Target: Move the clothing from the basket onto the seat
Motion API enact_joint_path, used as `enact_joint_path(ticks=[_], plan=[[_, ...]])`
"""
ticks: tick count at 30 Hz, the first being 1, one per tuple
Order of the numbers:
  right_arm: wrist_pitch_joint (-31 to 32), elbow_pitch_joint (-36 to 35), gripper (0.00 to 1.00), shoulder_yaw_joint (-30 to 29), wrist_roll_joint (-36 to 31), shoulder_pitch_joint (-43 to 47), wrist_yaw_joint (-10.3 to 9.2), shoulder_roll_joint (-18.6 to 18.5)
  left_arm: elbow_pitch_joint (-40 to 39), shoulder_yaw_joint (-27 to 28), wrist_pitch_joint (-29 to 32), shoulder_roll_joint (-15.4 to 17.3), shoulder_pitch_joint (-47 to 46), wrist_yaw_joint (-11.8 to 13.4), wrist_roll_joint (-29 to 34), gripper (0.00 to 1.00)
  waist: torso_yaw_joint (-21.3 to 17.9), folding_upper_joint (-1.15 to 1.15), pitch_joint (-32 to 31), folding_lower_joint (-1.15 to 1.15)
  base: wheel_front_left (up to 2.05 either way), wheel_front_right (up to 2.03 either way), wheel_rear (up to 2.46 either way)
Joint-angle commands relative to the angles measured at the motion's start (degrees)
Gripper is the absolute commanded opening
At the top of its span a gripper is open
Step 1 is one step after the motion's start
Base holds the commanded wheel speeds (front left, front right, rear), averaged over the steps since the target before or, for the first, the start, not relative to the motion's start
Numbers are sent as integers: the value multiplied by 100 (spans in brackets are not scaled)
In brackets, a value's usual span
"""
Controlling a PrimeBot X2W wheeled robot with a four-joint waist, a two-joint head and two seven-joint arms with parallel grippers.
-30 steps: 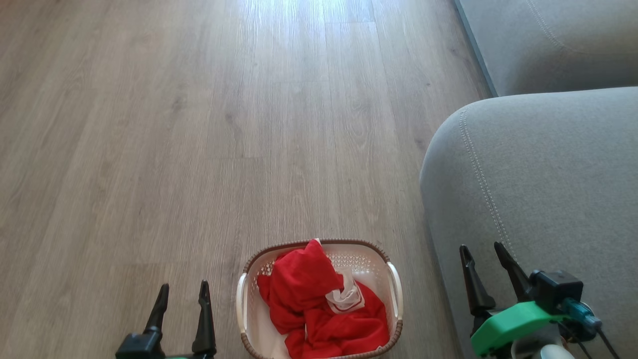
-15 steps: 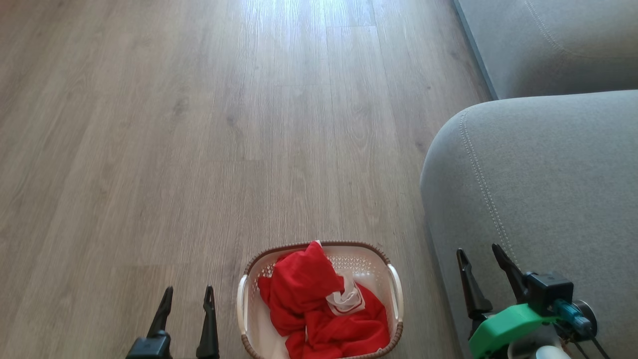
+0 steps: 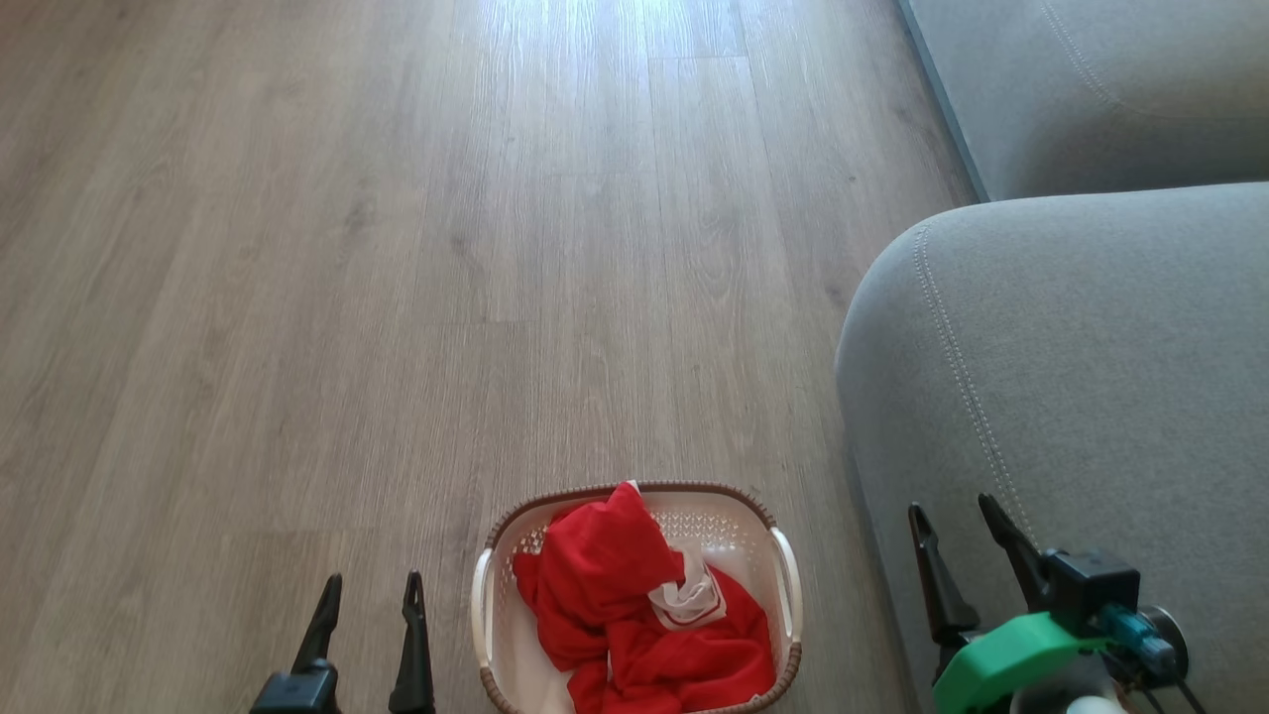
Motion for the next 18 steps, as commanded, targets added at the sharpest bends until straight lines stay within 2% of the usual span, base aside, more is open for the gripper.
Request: enact_joint_path(ticks=[1, 18], plan=[[-78, -183, 100, 119, -46, -93, -2, 6, -171, 178, -72, 58, -123, 19, -5, 100, 3, 0, 2, 0, 0, 0, 0], [-78, -336, 100, 47, -109, -118, -2, 6, -185, 134, -72, 57, -164, 4, 17, 100, -23, 0, 279, 0, 0, 0, 0]])
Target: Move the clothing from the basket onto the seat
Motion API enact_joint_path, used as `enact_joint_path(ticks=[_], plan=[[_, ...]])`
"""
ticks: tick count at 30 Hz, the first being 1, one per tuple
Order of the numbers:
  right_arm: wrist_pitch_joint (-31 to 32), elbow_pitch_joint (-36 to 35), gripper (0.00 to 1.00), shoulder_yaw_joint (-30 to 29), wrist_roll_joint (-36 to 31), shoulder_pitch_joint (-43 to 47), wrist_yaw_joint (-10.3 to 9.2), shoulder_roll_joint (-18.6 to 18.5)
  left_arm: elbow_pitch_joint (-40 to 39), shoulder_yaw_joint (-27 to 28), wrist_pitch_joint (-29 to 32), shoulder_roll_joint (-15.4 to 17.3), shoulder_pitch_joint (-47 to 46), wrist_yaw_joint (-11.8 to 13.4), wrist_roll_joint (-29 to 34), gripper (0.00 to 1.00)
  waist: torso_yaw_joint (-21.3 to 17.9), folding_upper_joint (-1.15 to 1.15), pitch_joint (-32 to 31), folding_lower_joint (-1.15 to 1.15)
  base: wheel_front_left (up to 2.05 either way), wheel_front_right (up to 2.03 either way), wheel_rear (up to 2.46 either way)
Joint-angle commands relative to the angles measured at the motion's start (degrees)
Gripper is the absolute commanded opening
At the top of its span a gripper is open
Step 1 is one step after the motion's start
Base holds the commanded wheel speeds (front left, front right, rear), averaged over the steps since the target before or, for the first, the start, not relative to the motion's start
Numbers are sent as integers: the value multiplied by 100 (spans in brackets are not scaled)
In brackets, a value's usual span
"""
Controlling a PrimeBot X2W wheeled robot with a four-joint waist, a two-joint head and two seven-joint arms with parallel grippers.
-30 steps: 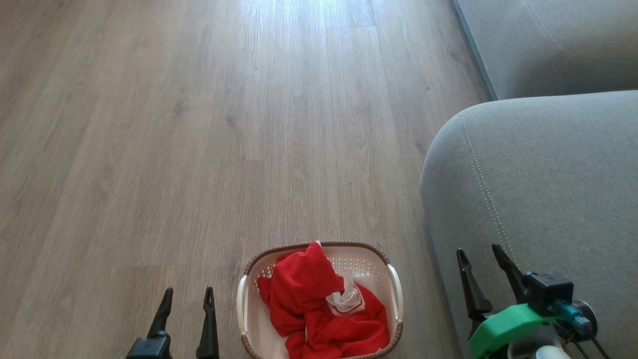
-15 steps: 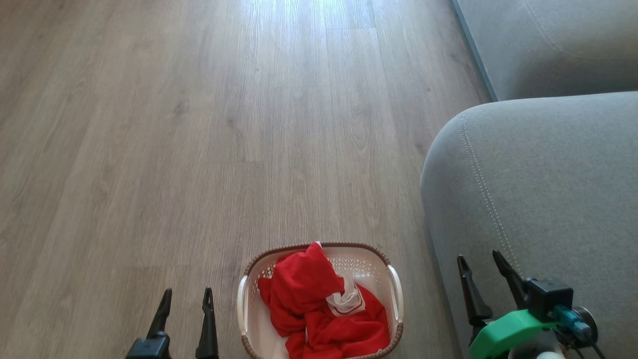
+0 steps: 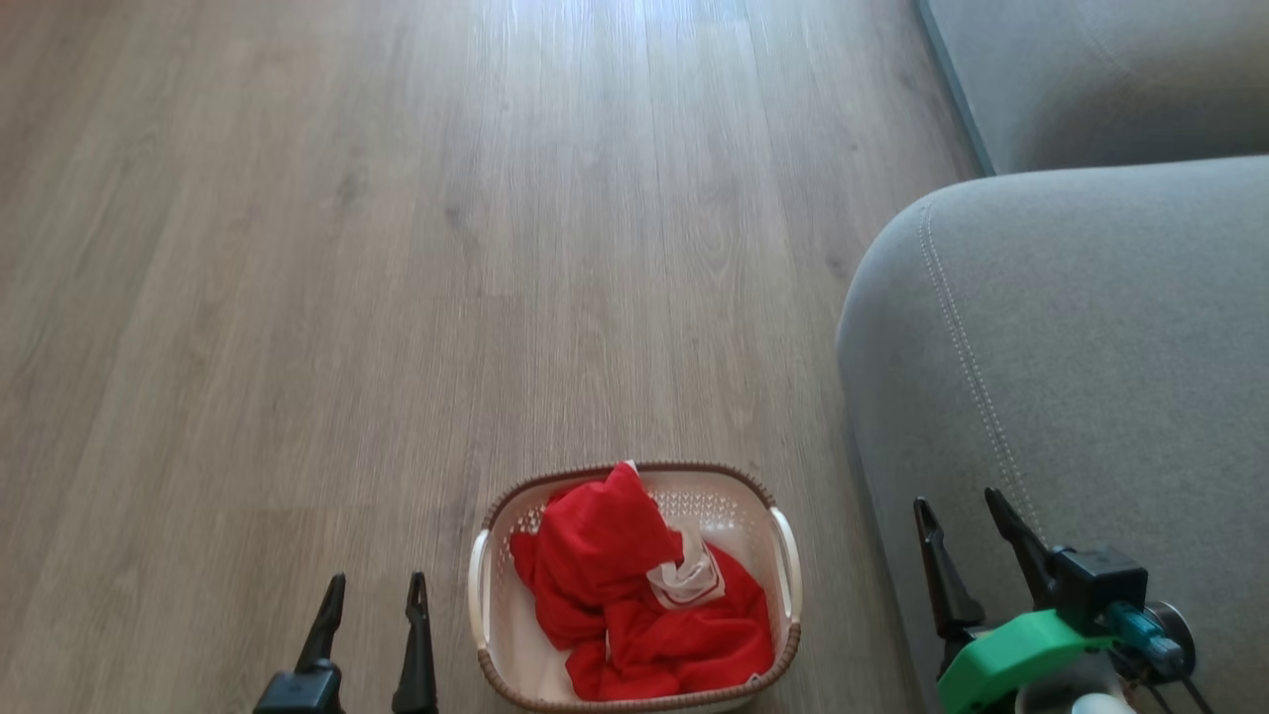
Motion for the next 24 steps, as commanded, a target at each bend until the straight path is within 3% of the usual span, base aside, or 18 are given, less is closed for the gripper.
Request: enact_joint_path(ticks=[1, 16, 24], plan=[[-78, -236, 100, 87, -70, -200, -2, 4, -173, 147, -71, 57, -190, 0, 19, 100, -13, 0, 91, 0, 0, 0, 0], [-78, -1131, 100, -265, -345, -1244, -2, 4, 252, -376, -71, 56, -1649, -32, 72, 100, -245, 0, 2068, 0, 0, 0, 0], [-78, -1849, 100, -410, -328, -1912, -2, 4, 1376, -910, -71, 56, -2955, -170, 110, 100, -538, 0, 3223, 0, 0, 0, 0]])
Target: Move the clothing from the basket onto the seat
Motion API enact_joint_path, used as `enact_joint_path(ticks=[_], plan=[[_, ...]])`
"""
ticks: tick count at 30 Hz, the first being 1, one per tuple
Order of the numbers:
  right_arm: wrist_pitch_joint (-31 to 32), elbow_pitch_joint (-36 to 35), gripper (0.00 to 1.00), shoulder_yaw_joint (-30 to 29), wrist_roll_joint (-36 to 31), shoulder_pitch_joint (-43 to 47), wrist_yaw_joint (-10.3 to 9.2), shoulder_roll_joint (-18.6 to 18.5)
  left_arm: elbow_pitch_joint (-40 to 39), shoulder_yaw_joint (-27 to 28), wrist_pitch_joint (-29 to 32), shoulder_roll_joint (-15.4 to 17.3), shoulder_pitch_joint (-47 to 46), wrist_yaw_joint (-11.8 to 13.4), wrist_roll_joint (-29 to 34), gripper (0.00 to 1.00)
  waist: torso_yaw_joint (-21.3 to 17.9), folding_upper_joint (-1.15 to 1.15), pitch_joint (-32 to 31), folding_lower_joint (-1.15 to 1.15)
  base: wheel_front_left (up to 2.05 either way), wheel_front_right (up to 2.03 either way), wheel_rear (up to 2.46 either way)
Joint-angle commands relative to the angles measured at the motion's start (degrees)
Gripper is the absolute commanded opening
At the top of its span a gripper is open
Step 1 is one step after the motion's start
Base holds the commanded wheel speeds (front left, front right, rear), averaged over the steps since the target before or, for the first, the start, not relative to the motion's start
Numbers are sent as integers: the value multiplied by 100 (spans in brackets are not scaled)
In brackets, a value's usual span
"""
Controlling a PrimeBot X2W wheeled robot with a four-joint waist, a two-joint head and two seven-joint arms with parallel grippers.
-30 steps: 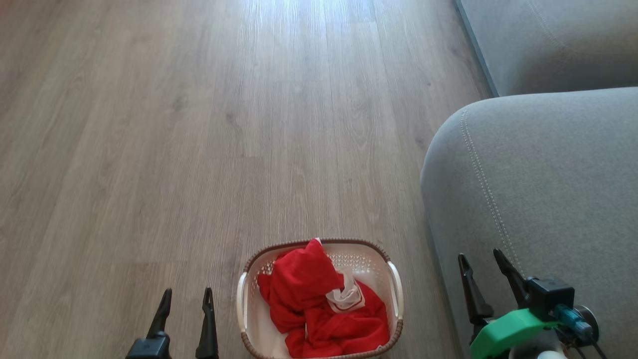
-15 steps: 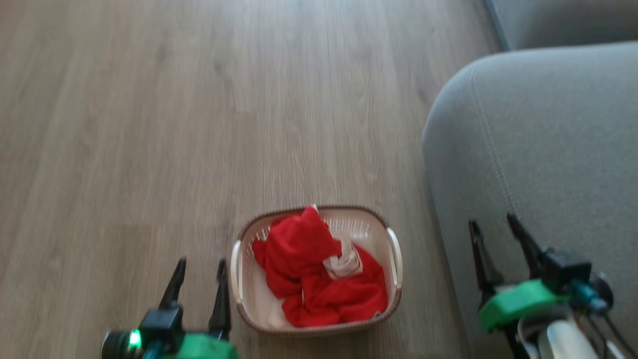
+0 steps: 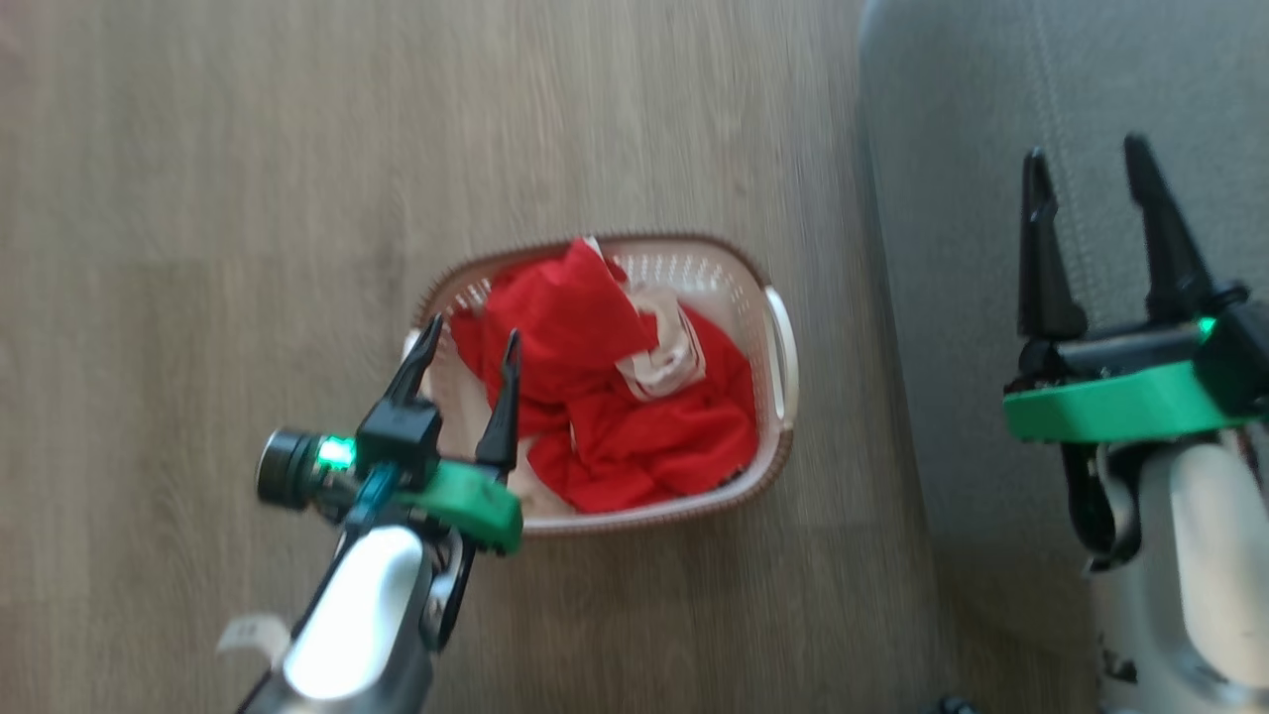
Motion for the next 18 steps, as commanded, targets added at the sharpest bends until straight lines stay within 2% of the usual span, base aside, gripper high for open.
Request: enact_joint_path(ticks=[1, 10, 18], plan=[[-54, -314, 100, 104, -10, -158, -2, 3, 100, 42, -70, 62, -245, -43, 48, 100, -274, 0, 713, 0, 0, 0, 0], [-54, -914, 100, 238, 125, -503, -2, 3, 1676, -421, -70, 62, -1507, -235, 50, 100, -601, 0, 1576, 0, 0, 0, 0], [-54, -1345, 100, 319, 225, -598, -2, 3, 2917, -570, 49, 62, -2436, -223, 13, 100, -806, 0, 2039, 0, 0, 0, 0]])
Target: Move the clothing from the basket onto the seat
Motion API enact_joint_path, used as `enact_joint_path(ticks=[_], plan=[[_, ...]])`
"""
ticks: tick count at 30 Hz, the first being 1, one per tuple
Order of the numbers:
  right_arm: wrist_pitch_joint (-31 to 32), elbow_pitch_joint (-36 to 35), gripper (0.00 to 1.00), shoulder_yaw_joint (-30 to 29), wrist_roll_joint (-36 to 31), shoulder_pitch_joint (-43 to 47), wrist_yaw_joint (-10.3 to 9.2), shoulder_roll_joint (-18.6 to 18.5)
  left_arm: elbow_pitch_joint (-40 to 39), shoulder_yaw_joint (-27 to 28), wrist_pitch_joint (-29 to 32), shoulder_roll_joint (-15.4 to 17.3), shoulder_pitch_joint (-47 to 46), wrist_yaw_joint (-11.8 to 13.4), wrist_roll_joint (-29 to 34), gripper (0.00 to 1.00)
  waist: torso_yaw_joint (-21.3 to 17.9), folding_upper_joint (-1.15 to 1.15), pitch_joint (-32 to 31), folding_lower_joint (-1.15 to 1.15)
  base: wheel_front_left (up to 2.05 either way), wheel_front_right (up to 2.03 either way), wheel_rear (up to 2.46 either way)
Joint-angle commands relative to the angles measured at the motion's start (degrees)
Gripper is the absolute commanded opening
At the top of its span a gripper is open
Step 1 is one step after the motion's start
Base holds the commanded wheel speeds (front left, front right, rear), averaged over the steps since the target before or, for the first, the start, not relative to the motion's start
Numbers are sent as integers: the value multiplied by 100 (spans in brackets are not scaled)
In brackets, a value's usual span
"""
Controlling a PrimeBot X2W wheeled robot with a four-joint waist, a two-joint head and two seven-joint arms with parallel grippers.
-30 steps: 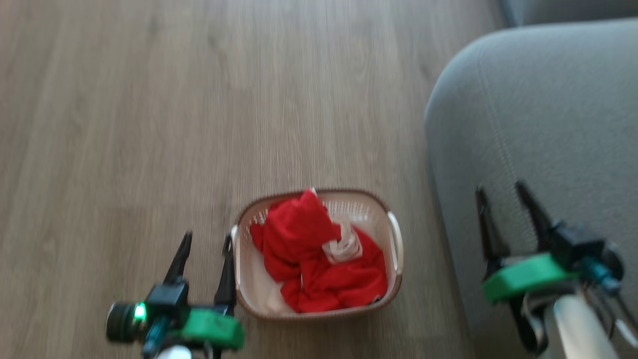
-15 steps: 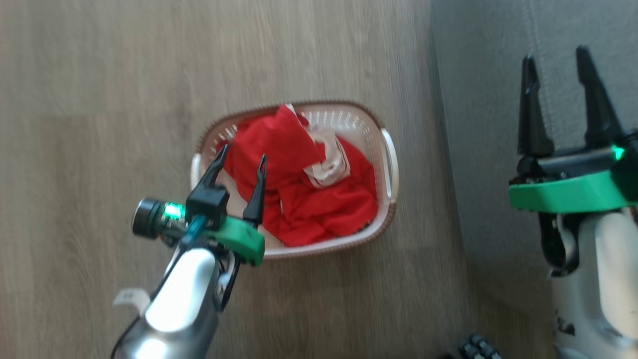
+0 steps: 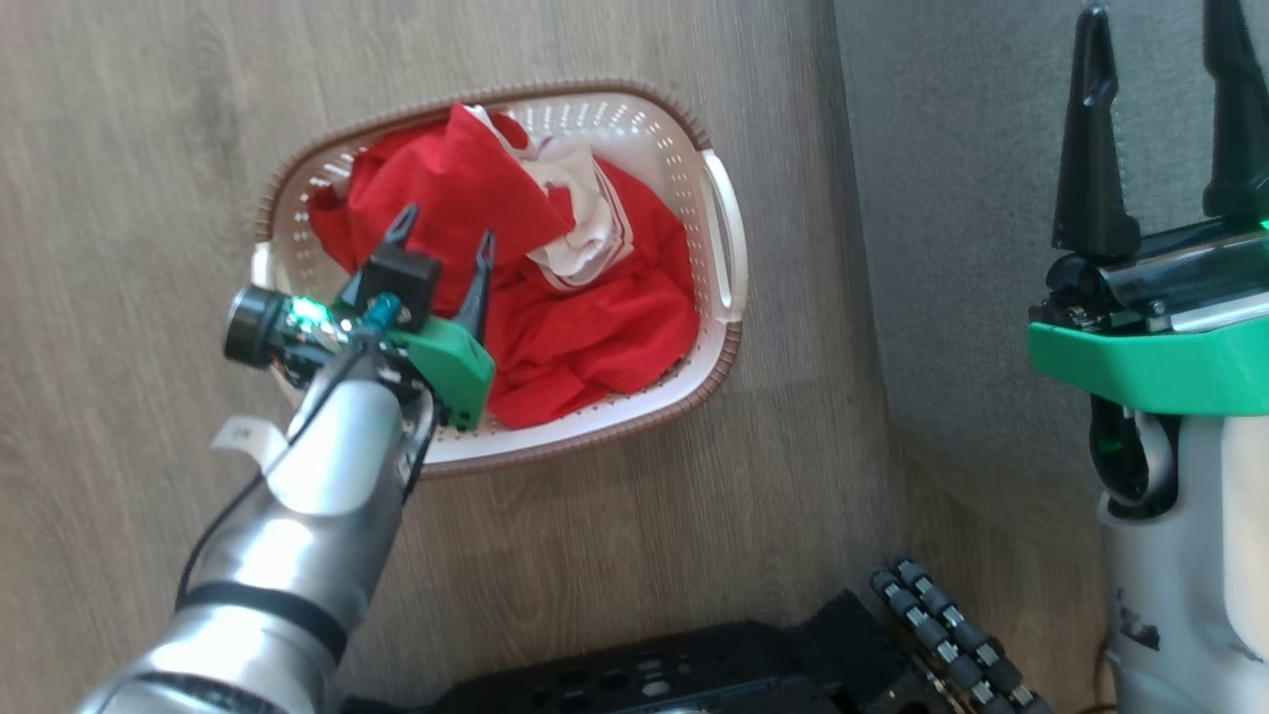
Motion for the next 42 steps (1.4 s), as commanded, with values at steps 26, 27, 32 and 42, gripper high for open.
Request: enact_joint_path(ticks=[26, 27, 32, 42], plan=[[-35, -356, 100, 343, 179, -101, -2, 5, 1306, -159, 602, 103, -993, 230, -123, 0, -294, 0, 550, -1, 0, 0, 0], [-35, -337, 100, 344, 180, -97, -2, 5, 1306, -188, 582, 101, -977, 205, -133, 0, -288, 0, 512, -1, 0, 0, 0], [-35, -202, 100, 381, 174, -47, -2, 5, 1156, -367, 436, 95, -769, 41, -266, 0, -225, 0, 191, -1, 0, 0, 0], [-35, 557, 100, 398, -90, 358, -2, 5, 184, -984, 238, 94, -96, -245, -1015, 0, 293, 0, -1175, -1, 0, 0, 0]])
